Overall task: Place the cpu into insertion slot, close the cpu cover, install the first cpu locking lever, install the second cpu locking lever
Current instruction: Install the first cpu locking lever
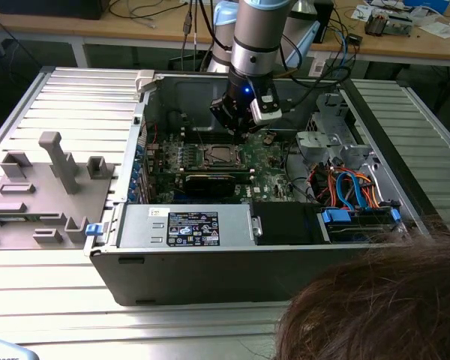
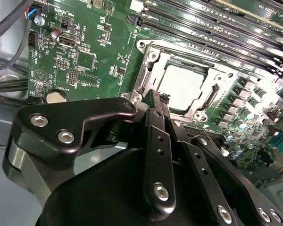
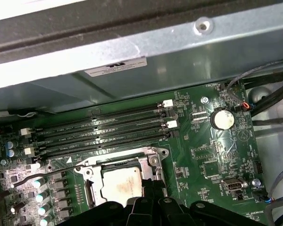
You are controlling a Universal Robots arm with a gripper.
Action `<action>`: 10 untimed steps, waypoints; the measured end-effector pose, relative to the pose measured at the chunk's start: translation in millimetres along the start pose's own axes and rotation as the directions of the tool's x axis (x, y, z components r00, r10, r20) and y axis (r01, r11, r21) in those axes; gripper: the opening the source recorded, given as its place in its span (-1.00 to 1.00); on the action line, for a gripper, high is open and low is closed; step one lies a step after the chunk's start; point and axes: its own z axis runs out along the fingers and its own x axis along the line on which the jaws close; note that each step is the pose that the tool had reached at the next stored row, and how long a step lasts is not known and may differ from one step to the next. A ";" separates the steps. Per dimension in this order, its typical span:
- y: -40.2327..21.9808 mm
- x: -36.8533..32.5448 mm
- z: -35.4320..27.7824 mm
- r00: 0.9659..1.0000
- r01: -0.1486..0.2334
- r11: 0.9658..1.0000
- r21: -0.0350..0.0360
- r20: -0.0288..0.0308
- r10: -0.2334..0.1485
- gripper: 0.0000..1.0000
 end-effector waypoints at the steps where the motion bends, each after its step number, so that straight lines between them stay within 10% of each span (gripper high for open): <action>1: 0.0 0.0 0.0 1.000 0.005 1.000 0.000 0.000 -0.005 -0.79; 10: 0.0 0.0 0.0 0.999 0.042 0.999 0.002 -0.001 -0.042 -0.79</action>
